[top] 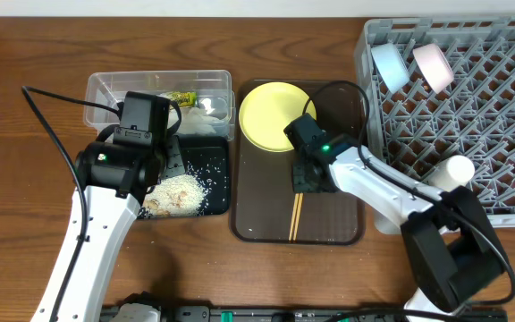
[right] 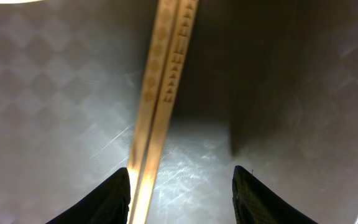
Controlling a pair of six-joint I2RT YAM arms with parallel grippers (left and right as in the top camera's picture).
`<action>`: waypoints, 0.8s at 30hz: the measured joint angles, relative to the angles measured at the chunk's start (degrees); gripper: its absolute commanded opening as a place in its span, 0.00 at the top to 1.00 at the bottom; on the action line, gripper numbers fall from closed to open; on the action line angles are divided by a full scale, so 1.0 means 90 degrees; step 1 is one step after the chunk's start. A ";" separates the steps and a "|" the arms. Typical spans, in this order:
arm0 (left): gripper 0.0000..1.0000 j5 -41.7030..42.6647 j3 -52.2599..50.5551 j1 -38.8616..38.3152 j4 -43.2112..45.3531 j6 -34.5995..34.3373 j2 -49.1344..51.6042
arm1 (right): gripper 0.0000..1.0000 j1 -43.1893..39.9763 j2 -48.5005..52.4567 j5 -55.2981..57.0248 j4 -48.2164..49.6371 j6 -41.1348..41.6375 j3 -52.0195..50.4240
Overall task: Sort waste into correct bins and load items into the dishwasher rack
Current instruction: 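Reach the right gripper to the wooden chopsticks and grasp them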
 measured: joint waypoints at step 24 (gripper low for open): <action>0.37 0.0000 0.0000 0.0000 -0.0002 0.0000 0.0000 | 0.99 -0.0017 0.0177 0.0090 -0.0102 0.0505 -0.0044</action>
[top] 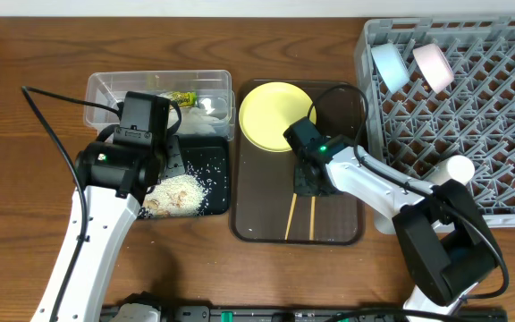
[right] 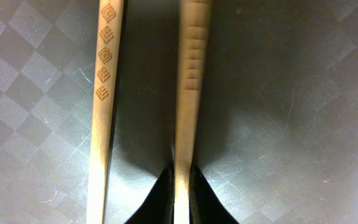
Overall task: Sort waste into correct bins and load items into the dishwasher rack
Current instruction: 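Reach the right gripper to the wooden chopsticks and grasp them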
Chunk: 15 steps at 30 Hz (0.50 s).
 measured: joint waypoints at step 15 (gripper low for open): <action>0.37 0.0000 0.0000 0.0000 -0.0022 0.0000 0.0000 | 0.99 -0.0748 -0.1326 -0.0053 -0.0255 -0.0680 -0.0049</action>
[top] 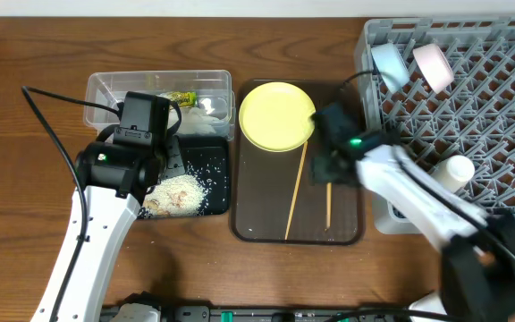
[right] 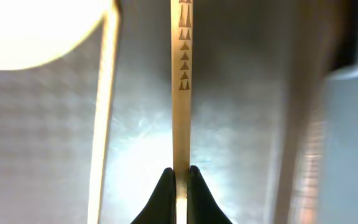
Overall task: Sort waste into correct bins and load items into the dishwasher rack
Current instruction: 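Reach the right gripper to the wooden chopsticks and grasp them, then lift the chopsticks and stand them in the dish rack with right gripper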
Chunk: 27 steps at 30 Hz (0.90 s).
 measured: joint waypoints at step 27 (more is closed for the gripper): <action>0.37 0.0000 0.0000 0.0000 0.0000 0.0000 0.0000 | 0.99 -0.2722 -0.1013 -0.0741 0.0192 -0.3249 0.0053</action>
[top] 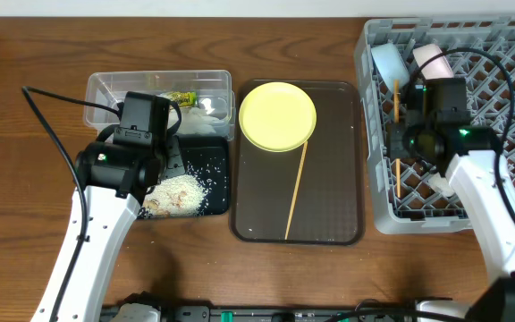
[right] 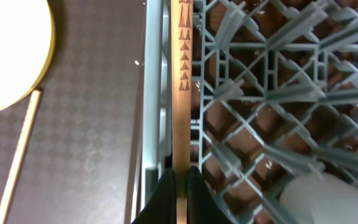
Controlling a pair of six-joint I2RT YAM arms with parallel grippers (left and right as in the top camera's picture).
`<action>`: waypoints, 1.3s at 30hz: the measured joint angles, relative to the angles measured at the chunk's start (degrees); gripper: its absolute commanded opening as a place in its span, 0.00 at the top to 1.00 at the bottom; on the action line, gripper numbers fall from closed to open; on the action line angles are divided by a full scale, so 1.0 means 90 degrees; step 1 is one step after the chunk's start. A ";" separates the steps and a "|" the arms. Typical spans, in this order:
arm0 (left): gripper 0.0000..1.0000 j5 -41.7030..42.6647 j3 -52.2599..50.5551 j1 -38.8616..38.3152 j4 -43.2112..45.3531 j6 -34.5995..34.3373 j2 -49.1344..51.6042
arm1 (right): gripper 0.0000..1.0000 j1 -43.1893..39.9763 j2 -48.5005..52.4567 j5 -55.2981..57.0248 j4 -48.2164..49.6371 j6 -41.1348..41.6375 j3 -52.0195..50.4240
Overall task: Sort waste into correct bins and load items into the dishwasher rack
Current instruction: 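Lift the chopsticks and stand them in the dish rack with right gripper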
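My right gripper (top: 411, 141) (right: 180, 186) is shut on one wooden chopstick (right: 182, 87) (top: 397, 134), held over the left edge of the grey dishwasher rack (top: 508, 134) (right: 278, 74). The other chopstick (top: 295, 192) (right: 17, 155) lies on the dark tray (top: 338, 134) (right: 92, 93), its top end by the yellow plate (top: 278, 116) (right: 11, 50). My left gripper (top: 155, 148) hangs over the black bin with rice (top: 206, 179); its fingers are hidden under the arm. A clear bin (top: 105, 89) with wrappers stands behind it.
In the rack lean a blue bowl (top: 387, 64) and a pink bowl (top: 432, 61) at the top left, and a white cup (top: 443, 179) (right: 328, 199) lies near my right gripper. Cables run over the rack and the left of the table.
My right gripper has moved right with its chopstick, from over the tray's right part to the rack's left edge. The second chopstick, the plate and the left arm have not moved.
My right gripper stood open over the two chopsticks lying together on the tray. Then it was shut on one, the pair spread apart. Then it held that chopstick near the tray's right side, the other lying slanted by the plate. Now the held one is over the rack.
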 measured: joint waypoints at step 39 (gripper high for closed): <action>0.37 0.0000 0.0000 0.0000 0.0000 0.0000 0.0000 | 0.58 0.3419 0.2096 -0.0053 0.0262 0.2788 0.0287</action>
